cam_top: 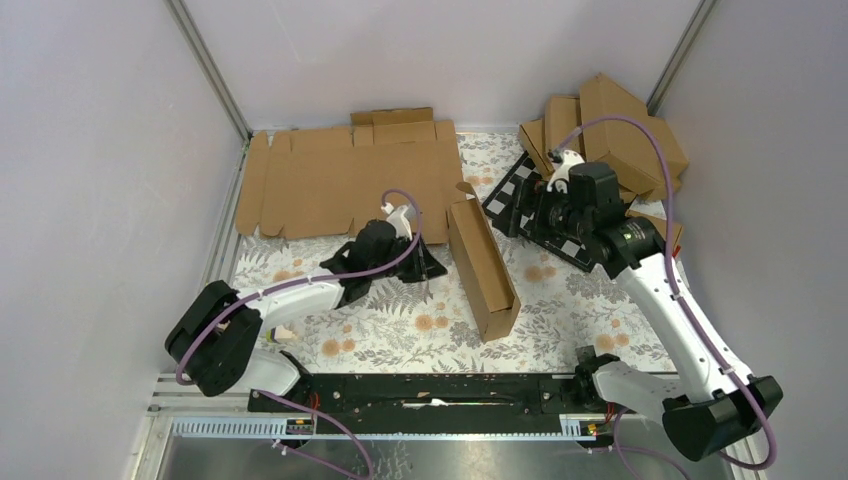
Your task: Fold the paper box
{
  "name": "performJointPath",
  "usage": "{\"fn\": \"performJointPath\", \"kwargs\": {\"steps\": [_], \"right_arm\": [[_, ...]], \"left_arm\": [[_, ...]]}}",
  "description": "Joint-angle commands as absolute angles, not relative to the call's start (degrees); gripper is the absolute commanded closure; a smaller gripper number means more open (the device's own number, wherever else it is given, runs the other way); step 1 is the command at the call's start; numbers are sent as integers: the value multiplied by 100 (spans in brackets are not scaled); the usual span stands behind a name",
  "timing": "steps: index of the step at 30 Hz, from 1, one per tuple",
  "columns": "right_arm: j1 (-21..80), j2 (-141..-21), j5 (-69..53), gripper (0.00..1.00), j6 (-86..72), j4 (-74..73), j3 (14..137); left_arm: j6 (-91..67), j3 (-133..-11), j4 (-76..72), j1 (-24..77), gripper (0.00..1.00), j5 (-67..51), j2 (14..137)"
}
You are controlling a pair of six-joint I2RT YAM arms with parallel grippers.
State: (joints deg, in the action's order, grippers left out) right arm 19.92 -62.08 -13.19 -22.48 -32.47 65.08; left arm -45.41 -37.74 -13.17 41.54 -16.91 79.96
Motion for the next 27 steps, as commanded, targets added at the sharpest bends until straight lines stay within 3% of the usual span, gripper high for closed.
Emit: {"fn": "performJointPath", "kwargs": {"steps": [1,4,15,27], "right_arm": [[2896,-6429,-1089,0,-2052,-4060,7167],[3541,-6972,-377,0,-2016,-4616,7499],[4366,-7669,969,0,-2161,-5201,7686],[4588,-8077,1183,0,-1960,-5415,7672]], "left_arm": [[-4128,-4263,-1145,3795,77,-1844,7709],[-4008,-4455,-1038,3598,76,-1976,7752],[-3956,-4510,-799,3210,72,-1907,7416],[-3932,-4301,-678,2968,70,-1849,6998]]}}
